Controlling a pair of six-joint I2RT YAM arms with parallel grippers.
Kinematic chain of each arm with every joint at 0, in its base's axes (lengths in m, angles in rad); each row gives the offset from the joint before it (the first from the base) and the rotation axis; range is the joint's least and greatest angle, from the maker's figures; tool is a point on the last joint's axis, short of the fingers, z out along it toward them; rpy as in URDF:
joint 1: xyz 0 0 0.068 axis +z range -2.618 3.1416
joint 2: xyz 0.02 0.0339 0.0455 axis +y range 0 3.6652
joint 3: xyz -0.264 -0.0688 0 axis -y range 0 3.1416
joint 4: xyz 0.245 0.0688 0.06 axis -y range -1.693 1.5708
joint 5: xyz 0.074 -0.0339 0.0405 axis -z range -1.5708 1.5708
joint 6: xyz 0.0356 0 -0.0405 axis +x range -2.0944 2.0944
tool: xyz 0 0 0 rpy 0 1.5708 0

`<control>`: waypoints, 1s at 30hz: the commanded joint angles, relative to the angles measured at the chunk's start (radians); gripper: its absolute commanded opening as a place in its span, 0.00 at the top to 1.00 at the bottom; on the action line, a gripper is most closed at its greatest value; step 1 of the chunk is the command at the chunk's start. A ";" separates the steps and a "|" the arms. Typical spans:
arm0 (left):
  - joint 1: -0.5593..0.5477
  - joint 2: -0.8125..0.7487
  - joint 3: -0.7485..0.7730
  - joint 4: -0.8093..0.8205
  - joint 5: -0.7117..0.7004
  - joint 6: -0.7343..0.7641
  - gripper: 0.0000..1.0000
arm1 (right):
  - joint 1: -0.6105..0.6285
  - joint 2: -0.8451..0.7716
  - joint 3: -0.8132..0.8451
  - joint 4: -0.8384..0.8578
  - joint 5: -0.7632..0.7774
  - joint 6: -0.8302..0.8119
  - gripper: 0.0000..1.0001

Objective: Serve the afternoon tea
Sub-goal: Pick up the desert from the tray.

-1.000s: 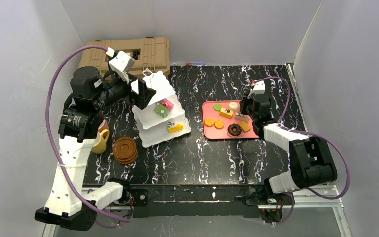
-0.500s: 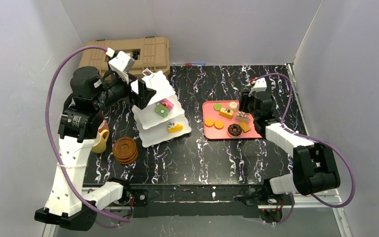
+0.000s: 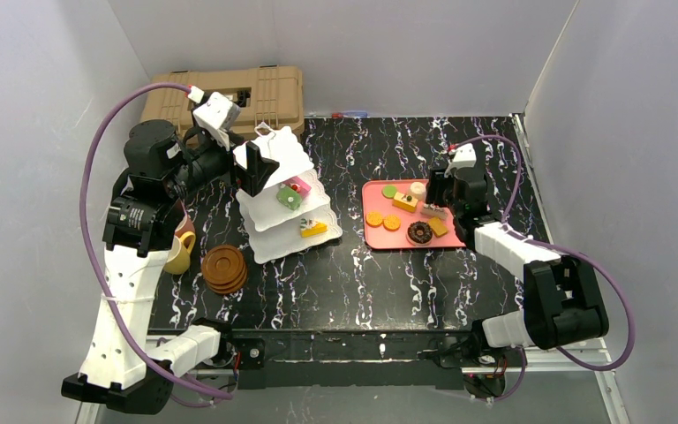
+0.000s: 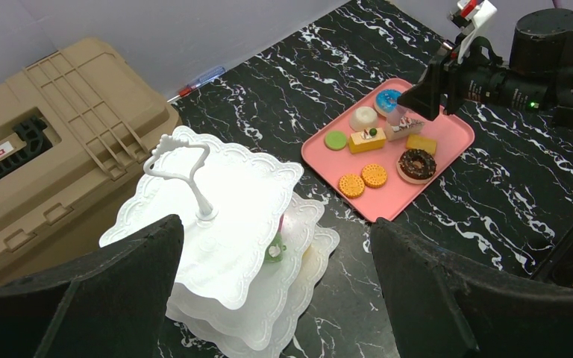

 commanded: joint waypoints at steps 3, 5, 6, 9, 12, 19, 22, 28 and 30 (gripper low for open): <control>0.006 -0.009 0.012 0.003 0.025 0.000 0.07 | -0.006 0.034 -0.030 0.097 0.018 -0.023 0.37; 0.006 -0.004 0.019 0.000 0.025 0.000 0.07 | -0.007 0.055 -0.033 0.111 0.016 -0.027 0.37; 0.006 -0.002 0.022 -0.002 0.025 0.001 0.07 | -0.007 0.065 -0.035 0.118 0.015 -0.029 0.37; 0.006 0.000 0.027 -0.003 0.026 0.001 0.07 | -0.007 0.088 -0.042 0.150 0.020 -0.027 0.37; 0.006 0.002 0.030 -0.003 0.026 -0.002 0.07 | -0.007 0.103 -0.038 0.164 0.009 -0.023 0.41; 0.007 0.001 0.026 -0.003 0.023 0.003 0.07 | -0.007 0.045 -0.056 0.203 -0.011 -0.033 0.75; 0.008 0.000 0.022 0.002 0.024 -0.001 0.07 | -0.007 -0.002 -0.045 0.183 -0.020 -0.035 0.75; 0.008 0.000 0.017 0.009 0.026 -0.006 0.07 | 0.026 -0.082 0.001 0.126 -0.063 -0.017 0.76; 0.008 0.000 0.016 0.011 0.025 -0.007 0.07 | 0.060 -0.093 0.015 0.127 -0.075 0.004 0.75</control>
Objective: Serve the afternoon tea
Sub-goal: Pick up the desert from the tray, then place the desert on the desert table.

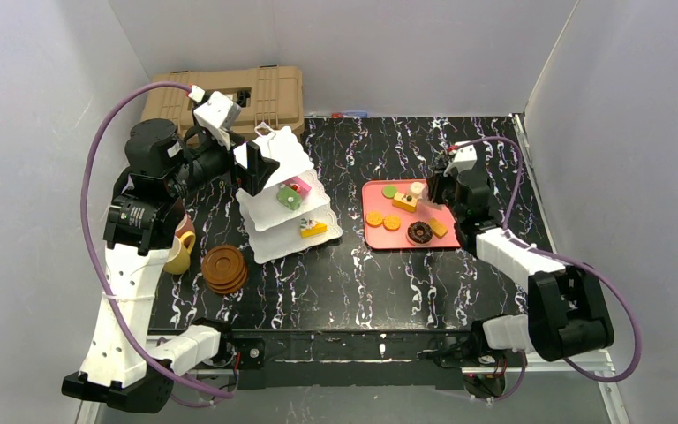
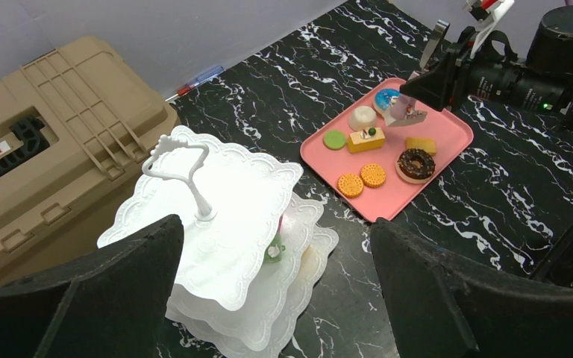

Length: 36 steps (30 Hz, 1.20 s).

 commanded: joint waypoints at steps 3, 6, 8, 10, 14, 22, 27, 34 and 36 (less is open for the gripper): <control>0.007 -0.008 0.010 0.015 0.021 -0.006 0.07 | 0.124 -0.026 0.099 0.046 -0.054 0.081 0.74; 0.007 -0.012 0.007 0.015 0.019 -0.006 0.07 | 0.212 0.039 0.158 0.085 -0.058 0.126 0.73; 0.007 -0.014 0.008 0.012 0.017 -0.001 0.07 | 0.260 0.100 0.198 0.128 -0.065 0.161 0.72; 0.007 -0.014 0.011 0.010 0.014 0.000 0.07 | 0.293 0.168 0.245 0.170 -0.075 0.198 0.72; 0.009 -0.018 0.011 0.006 0.011 0.003 0.07 | 0.329 0.303 0.314 0.258 -0.087 0.291 0.72; 0.013 -0.031 0.005 0.002 0.010 0.020 0.07 | 0.341 0.526 0.381 0.436 -0.119 0.501 0.72; 0.013 -0.034 0.000 0.002 0.009 0.021 0.07 | 0.360 0.597 0.416 0.497 -0.139 0.581 0.72; 0.015 -0.037 -0.010 0.005 0.010 0.021 0.07 | 0.377 0.605 0.431 0.504 -0.140 0.605 0.72; 0.015 -0.039 -0.013 0.008 0.010 0.020 0.07 | 0.382 0.610 0.437 0.509 -0.137 0.615 0.72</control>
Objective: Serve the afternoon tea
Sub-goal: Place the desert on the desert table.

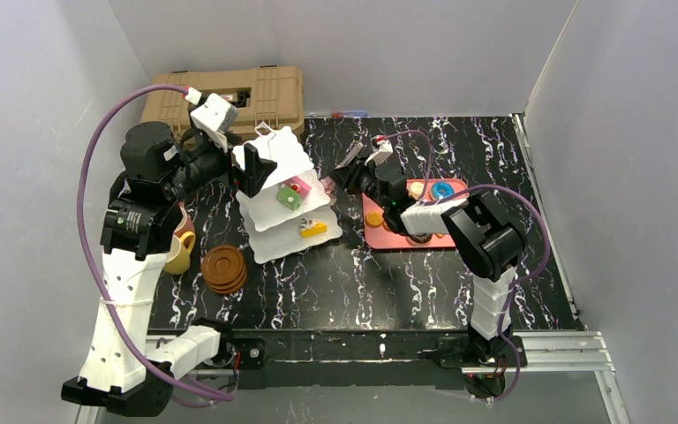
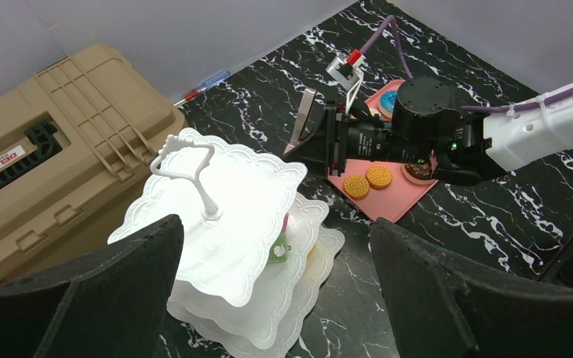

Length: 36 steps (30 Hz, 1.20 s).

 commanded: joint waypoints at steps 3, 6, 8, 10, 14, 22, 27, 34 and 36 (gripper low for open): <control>0.008 -0.020 -0.012 0.009 0.010 0.002 0.07 | 0.024 0.021 0.070 0.096 -0.003 0.051 0.72; 0.008 -0.022 -0.009 0.009 0.009 0.004 0.07 | 0.036 0.054 0.081 0.102 -0.004 0.077 0.70; 0.010 -0.022 -0.009 0.006 0.007 0.007 0.07 | 0.044 0.068 0.084 0.104 0.001 0.083 0.69; 0.010 -0.023 -0.008 0.006 0.006 0.007 0.07 | 0.055 0.077 0.088 0.097 0.005 0.080 0.68; 0.011 -0.023 -0.004 0.004 0.007 0.006 0.07 | 0.067 0.084 0.091 0.067 0.006 0.059 0.64; 0.013 -0.021 0.005 0.007 0.013 0.003 0.07 | 0.081 0.062 0.097 0.002 0.048 -0.010 0.46; 0.013 -0.016 0.013 0.004 0.015 0.002 0.07 | 0.081 0.045 0.084 -0.002 0.063 -0.028 0.37; 0.013 -0.016 0.010 0.004 0.016 0.002 0.07 | 0.069 0.013 0.073 0.009 0.053 -0.030 0.35; 0.013 -0.016 0.010 0.004 0.015 0.003 0.07 | 0.058 -0.005 0.058 0.024 0.046 -0.021 0.36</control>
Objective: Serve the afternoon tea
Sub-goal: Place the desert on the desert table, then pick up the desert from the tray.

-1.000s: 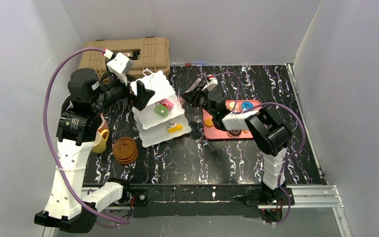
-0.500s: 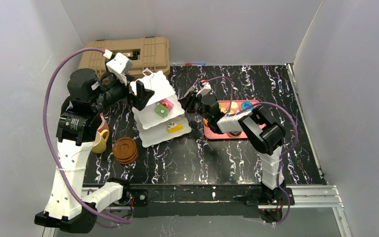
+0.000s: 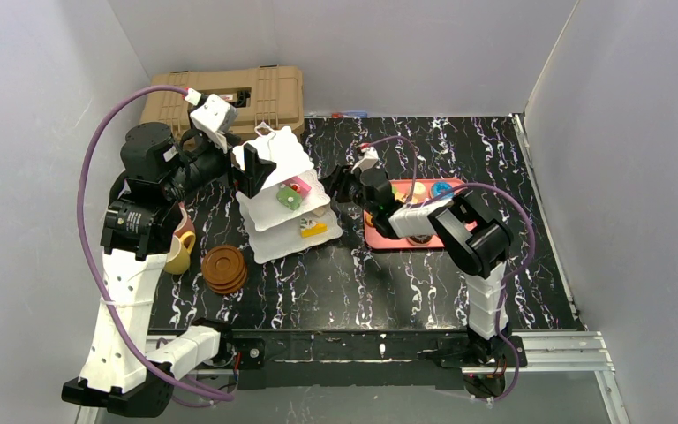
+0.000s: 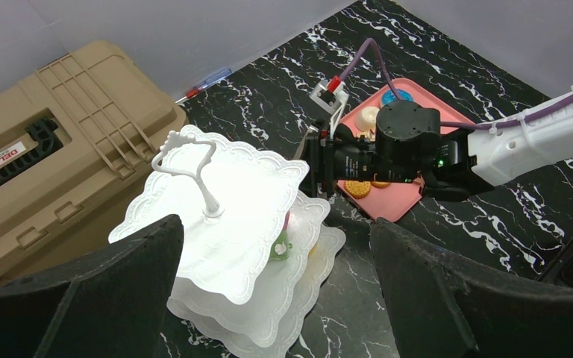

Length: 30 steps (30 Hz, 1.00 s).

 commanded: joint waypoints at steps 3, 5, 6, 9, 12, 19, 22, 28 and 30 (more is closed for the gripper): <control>0.007 -0.014 0.019 0.005 0.016 0.003 0.07 | -0.030 -0.114 -0.020 0.072 0.009 -0.009 0.39; 0.007 -0.012 0.019 0.006 0.018 -0.001 0.07 | -0.039 -0.132 -0.043 0.077 0.014 -0.016 0.41; 0.007 -0.012 0.018 0.006 0.018 -0.002 0.07 | -0.044 -0.142 -0.051 0.080 0.016 -0.021 0.42; 0.007 -0.012 0.017 0.007 0.021 -0.005 0.07 | -0.055 -0.171 -0.074 0.080 0.026 -0.051 0.43; 0.007 -0.011 0.019 0.007 0.021 -0.005 0.07 | -0.058 -0.210 -0.070 0.028 0.034 -0.122 0.43; 0.007 -0.012 0.013 0.010 0.022 -0.006 0.07 | -0.069 -0.353 -0.108 -0.156 0.149 -0.355 0.43; 0.007 -0.012 0.006 0.016 0.025 -0.011 0.07 | -0.098 -0.421 -0.161 -0.198 0.163 -0.409 0.43; 0.007 -0.011 0.006 0.015 0.030 -0.011 0.07 | -0.194 -0.565 -0.267 -0.290 0.144 -0.497 0.43; 0.007 -0.011 0.008 0.015 0.032 -0.012 0.07 | -0.228 -0.598 -0.297 -0.320 0.131 -0.535 0.43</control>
